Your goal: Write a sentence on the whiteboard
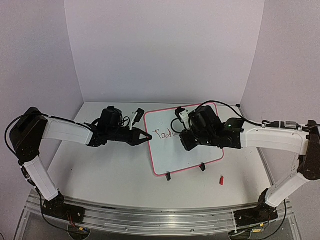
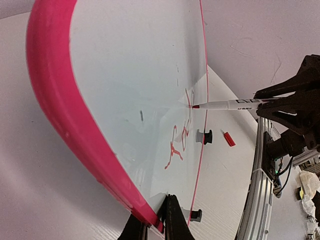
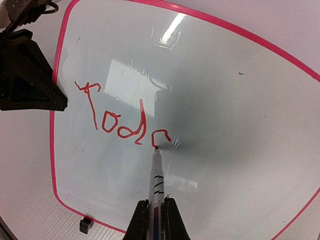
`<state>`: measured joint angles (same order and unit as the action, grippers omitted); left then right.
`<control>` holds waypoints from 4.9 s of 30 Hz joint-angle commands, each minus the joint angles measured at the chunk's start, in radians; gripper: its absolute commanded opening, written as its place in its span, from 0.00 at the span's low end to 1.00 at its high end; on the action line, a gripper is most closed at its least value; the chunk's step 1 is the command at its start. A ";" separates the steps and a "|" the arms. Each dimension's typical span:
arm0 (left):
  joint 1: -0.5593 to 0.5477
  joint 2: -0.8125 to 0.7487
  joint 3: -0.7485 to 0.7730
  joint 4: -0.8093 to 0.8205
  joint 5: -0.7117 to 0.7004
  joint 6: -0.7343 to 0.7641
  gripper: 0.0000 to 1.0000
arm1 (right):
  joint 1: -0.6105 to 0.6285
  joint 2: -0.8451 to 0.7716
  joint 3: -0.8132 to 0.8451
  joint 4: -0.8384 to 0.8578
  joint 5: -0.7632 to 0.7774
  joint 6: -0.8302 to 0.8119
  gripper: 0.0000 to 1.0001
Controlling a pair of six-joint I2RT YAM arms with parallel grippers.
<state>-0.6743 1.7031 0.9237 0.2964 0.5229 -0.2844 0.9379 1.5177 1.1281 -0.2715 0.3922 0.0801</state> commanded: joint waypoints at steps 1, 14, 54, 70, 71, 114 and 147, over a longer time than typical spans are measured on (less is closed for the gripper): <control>0.019 0.068 -0.014 -0.179 -0.277 0.167 0.00 | -0.003 0.006 0.045 -0.013 0.089 -0.007 0.00; 0.019 0.072 -0.011 -0.182 -0.280 0.172 0.00 | -0.003 0.016 0.043 0.036 0.042 -0.002 0.00; 0.019 0.093 0.007 -0.196 -0.296 0.184 0.00 | -0.003 -0.059 0.017 0.054 0.053 0.003 0.00; 0.020 0.095 0.004 -0.203 -0.299 0.185 0.00 | -0.017 -0.004 0.028 0.054 0.113 -0.002 0.00; 0.020 0.095 0.005 -0.203 -0.299 0.186 0.00 | -0.016 -0.007 0.025 0.054 0.117 0.001 0.00; 0.019 0.081 0.002 -0.212 -0.303 0.197 0.00 | -0.023 -0.024 -0.001 0.047 0.157 0.044 0.00; 0.019 0.063 -0.014 -0.213 -0.319 0.200 0.00 | -0.036 0.016 0.068 -0.006 0.198 0.007 0.00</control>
<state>-0.6754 1.7176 0.9497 0.2760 0.5175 -0.2607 0.9124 1.5070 1.1373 -0.3228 0.5637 0.1239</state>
